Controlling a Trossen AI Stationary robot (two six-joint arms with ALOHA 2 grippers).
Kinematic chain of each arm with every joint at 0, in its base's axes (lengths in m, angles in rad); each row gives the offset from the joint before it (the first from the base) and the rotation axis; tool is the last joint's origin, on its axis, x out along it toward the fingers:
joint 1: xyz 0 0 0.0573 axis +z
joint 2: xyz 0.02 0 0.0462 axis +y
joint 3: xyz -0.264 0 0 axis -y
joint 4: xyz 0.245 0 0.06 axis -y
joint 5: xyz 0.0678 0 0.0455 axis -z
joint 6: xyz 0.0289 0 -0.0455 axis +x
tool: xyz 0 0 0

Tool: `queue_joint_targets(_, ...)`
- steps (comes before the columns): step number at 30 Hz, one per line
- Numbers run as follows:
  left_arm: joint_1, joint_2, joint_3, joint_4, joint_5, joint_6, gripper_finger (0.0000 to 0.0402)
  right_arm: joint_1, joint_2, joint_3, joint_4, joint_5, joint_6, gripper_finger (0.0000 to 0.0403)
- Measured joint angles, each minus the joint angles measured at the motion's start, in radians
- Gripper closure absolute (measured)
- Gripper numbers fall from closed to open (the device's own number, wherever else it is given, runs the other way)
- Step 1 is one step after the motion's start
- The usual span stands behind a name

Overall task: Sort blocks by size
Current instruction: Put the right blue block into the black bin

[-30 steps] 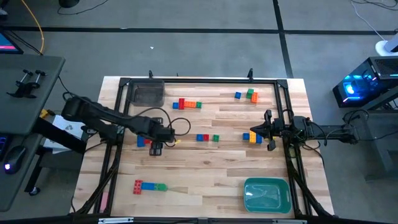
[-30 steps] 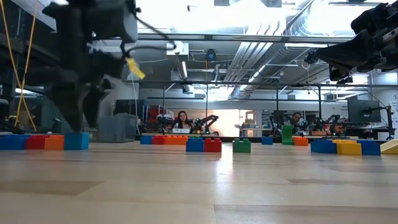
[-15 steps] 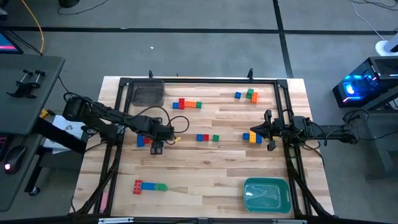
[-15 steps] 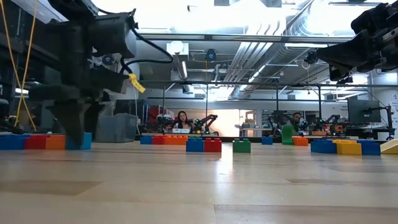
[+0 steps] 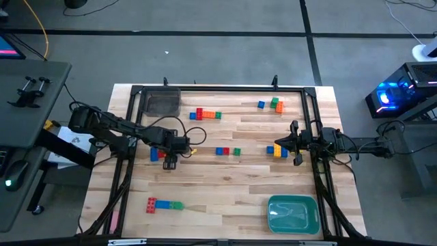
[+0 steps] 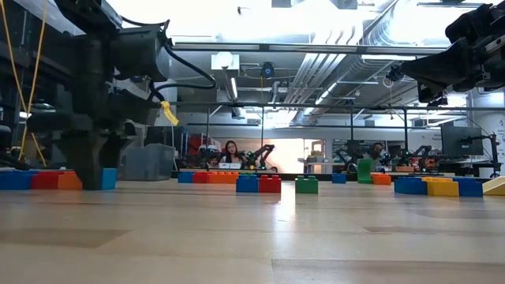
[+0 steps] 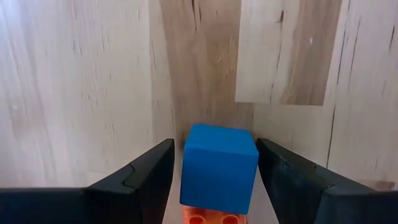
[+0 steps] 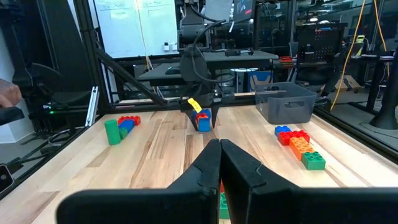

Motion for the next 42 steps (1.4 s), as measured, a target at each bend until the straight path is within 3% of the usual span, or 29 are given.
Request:
queue_joint_targets(5, 0.0, 0.0, -0.002, 0.018, 0.002, 0.011, 0.02, 0.0, 0.0, 0.0, 0.0, 0.0, 0.0, 0.04)
queue_joint_targets(11, 0.0, 0.003, 0.021, -0.019, 0.015, 0.025, 0.0309, 0.0, 0.0, 0.0, 0.0, 0.0, 0.0, 0.04)
queue_joint_targets(17, 0.017, -0.044, 0.155, -0.086, 0.024, 0.012, 0.0309, 0.0, 0.0, 0.0, 0.0, 0.0, 0.0, 0.04)
queue_joint_targets(20, 0.06, -0.11, 0.247, -0.091, -0.068, 0.059, 0.0309, 0.0, 0.0, 0.0, 0.0, 0.0, 0.0, 0.04)
queue_joint_targets(23, 0.16, -0.181, 0.303, -0.086, -0.26, 0.14, 0.0309, 0.0, 0.0, 0.0, 0.0, 0.0, 0.0, 0.04)
queue_joint_targets(25, 0.277, -0.215, 0.313, -0.093, -0.294, 0.192, 0.0309, 0.0, 0.0, 0.0, 0.0, 0.0, 0.0, 0.04)
queue_joint_targets(29, 0.566, -0.229, 0.313, -0.146, -0.246, 0.225, 0.0309, 0.0, 0.0, 0.0, 0.0, 0.0, 0.0, 0.04)
queue_joint_targets(33, 0.78, -0.21, 0.312, -0.163, -0.098, 0.196, 0.0299, 0.0, 0.0, 0.0, 0.0, 0.0, 0.0, 0.04)
queue_joint_targets(36, 0.854, -0.207, 0.312, -0.163, -0.026, 0.191, 0.0262, 0.0, 0.0, 0.0, 0.0, 0.0, 0.0, 0.04)
queue_joint_targets(42, 0.885, -0.208, 0.312, -0.166, -0.022, 0.192, 0.0199, 0.0, 0.0, 0.0, 0.0, 0.0, 0.0, 0.04)
